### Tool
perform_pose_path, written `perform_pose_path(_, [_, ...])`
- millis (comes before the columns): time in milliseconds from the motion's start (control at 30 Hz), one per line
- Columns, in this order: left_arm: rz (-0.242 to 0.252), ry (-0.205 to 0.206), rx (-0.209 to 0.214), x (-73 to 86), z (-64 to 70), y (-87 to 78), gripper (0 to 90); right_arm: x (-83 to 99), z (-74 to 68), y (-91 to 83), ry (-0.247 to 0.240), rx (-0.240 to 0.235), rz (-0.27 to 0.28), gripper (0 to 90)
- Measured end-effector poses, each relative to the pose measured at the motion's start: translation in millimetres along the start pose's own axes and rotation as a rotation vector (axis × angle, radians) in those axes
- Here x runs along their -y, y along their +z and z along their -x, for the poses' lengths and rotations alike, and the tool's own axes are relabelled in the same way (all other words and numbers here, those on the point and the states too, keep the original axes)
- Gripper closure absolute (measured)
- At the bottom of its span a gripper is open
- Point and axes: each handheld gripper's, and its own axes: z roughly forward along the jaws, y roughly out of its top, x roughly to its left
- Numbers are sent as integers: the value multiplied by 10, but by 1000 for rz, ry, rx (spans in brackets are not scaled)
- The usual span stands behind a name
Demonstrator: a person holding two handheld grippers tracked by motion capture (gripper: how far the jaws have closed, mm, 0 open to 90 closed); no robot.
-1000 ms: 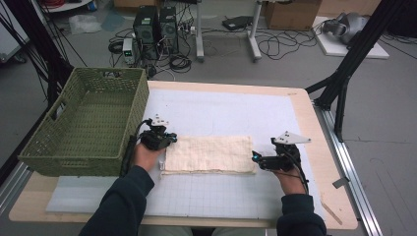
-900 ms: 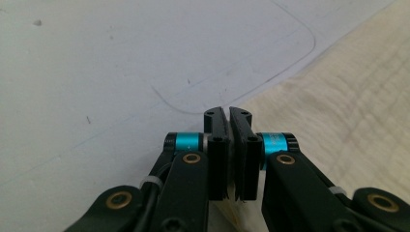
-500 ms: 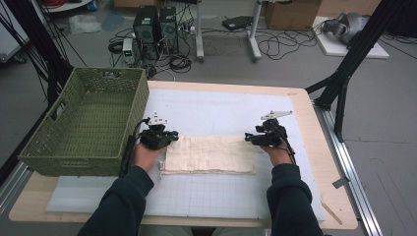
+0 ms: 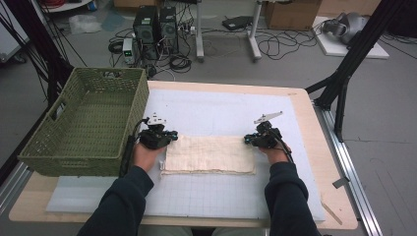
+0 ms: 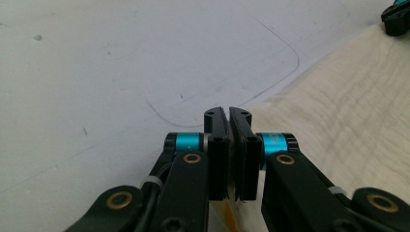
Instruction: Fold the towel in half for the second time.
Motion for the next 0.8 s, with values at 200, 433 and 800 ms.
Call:
perform_pose_path(200, [23, 0, -7, -13, 20, -30, 863, 63, -12, -53, -16, 20, 12, 863])
perform_pose_path(433, [117, -5, -17, -75, 43, -94, 866, 31, -26, -155, -36, 108, 54, 866])
perform_pose_path(800, [133, 3, -9, 54, 78, -169, 865, 2, -199, -294, -135, 167, 94, 864])
